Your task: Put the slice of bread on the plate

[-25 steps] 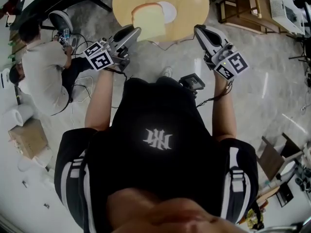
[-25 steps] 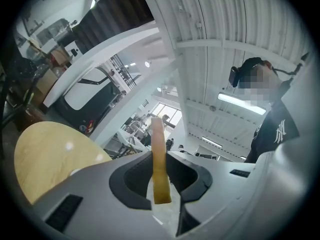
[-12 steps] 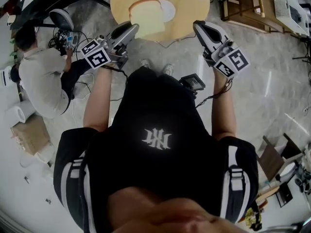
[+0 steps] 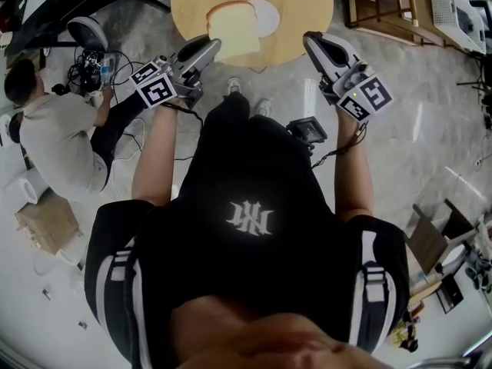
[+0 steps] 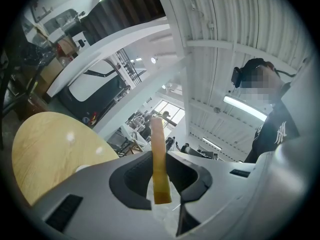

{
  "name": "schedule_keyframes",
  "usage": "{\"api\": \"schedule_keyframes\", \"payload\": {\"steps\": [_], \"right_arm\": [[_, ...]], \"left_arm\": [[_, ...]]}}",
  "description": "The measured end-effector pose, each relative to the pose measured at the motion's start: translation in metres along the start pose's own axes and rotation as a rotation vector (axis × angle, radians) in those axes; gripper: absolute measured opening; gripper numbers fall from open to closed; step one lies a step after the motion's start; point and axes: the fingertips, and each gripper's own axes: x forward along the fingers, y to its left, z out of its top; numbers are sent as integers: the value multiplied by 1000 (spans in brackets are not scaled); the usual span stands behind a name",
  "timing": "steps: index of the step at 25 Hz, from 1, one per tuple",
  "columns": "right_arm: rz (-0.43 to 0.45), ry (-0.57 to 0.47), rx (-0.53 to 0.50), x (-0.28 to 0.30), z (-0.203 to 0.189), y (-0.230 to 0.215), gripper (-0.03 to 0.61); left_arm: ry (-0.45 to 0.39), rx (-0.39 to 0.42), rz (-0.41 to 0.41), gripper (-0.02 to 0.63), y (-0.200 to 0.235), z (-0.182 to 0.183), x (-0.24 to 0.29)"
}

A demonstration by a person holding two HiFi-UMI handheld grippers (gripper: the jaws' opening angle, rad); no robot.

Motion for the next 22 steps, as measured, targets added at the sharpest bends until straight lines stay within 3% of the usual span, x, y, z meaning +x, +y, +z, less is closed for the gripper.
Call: {"api": "schedule_keyframes", "payload": {"steps": [13,22], "right_arm": [[-86,62,10,64,4,-36,5],[-152,95,25,80,-2,-55,5]], "left_arm": [[49,-95,-79,95,69,25,15],[76,-146,-100,95,101,22,10]]}}
